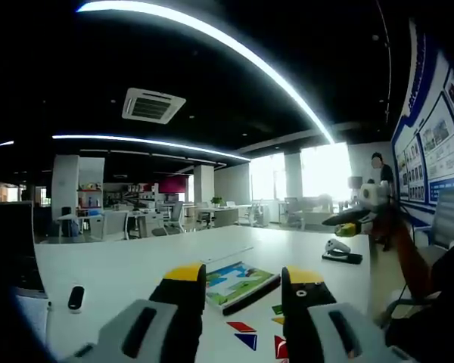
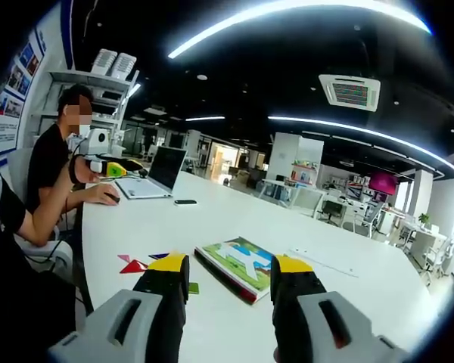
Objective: Pick up the tangram pieces one by one and place each piece onto its matching region on the pattern sheet, fitting the shapes together until the outline on the sheet is completely filled by the tangram pieces
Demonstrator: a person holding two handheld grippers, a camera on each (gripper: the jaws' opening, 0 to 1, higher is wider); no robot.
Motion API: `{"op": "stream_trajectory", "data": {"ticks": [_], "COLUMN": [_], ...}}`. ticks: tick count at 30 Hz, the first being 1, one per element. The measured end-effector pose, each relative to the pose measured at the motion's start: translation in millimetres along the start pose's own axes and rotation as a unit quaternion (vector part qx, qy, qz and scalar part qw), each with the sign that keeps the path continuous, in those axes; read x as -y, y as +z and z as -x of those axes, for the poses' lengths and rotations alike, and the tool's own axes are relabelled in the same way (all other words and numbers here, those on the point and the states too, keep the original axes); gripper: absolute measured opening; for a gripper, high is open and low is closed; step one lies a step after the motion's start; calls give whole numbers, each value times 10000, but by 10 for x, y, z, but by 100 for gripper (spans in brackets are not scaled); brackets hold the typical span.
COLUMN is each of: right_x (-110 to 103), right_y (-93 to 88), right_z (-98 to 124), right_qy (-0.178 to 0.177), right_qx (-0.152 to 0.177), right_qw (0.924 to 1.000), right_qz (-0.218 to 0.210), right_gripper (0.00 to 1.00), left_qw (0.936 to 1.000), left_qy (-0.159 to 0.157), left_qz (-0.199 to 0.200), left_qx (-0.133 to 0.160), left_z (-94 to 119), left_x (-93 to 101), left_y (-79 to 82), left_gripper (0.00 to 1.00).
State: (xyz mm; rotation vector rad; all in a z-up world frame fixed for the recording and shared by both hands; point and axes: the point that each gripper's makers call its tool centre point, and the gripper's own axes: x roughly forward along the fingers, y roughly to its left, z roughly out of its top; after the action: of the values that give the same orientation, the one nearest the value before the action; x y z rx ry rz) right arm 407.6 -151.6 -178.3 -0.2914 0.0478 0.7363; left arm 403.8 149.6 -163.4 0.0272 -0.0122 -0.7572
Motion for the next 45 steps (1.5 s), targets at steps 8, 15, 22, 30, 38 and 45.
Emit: {"op": "stream_trajectory", "data": {"ticks": [8, 15, 22, 30, 38, 45], "right_x": [-15, -42, -100, -138, -339, -526], "right_y": [-12, -27, -67, -89, -123, -202], "right_z": [-12, -21, -73, -139, -291, -430], "right_qy": [25, 63, 123, 117, 298, 342], "right_qx": [-37, -85, -190, -252, -390, -621], "right_qw": [10000, 9999, 9996, 9995, 9975, 9953], "right_qz": [34, 82, 159, 118, -507, -655], "right_gripper": [44, 44, 44, 43, 44, 43], "left_qw": [10000, 10000, 10000, 10000, 10000, 10000], "left_qy": [-2, -4, -4, -3, 1, 12], "left_qz": [-2, -4, -5, -4, -13, -10], "left_qx": [-8, -8, -4, 2, 10, 21], "left_z": [-2, -1, 4, 7, 12, 22], "left_x": [-1, 5, 14, 20, 11, 5], "left_y": [-2, -3, -2, -1, 7, 8], "left_gripper": [41, 41, 41, 41, 41, 41]}}
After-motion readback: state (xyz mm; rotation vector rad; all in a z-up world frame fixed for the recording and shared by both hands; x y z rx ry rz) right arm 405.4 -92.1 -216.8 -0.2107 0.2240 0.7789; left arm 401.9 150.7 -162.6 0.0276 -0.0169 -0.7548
